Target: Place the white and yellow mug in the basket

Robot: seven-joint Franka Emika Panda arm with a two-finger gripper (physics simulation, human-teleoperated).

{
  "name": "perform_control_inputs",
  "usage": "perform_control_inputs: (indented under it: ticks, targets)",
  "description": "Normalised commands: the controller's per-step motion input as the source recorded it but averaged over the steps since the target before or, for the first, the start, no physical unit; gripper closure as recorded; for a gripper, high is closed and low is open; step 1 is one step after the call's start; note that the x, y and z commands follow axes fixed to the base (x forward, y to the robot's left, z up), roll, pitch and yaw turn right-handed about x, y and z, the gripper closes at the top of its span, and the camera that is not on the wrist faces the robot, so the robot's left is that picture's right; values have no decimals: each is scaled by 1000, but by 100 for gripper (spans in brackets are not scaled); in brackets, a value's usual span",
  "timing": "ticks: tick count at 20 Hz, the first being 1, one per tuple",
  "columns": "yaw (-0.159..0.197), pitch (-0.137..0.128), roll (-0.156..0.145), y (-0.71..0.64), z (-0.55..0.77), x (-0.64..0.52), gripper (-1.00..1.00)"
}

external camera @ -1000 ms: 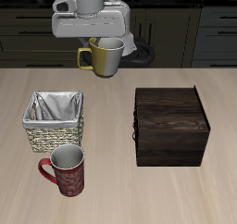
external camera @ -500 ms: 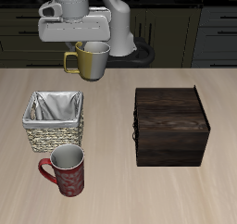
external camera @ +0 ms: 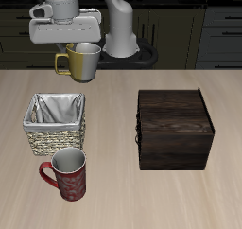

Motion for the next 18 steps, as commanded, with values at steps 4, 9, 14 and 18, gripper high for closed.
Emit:
perform_control_inputs:
  ticks: [4,9,14,18]
  targets:
    - [-12,-53,-12,-307,-17,-89,100]
    - [-41,1,-60,-371,-71,98,100]
    - [-41,2,-55,-299,-67,98,100]
    - [-28,12,-33,-227,-121,65,100]
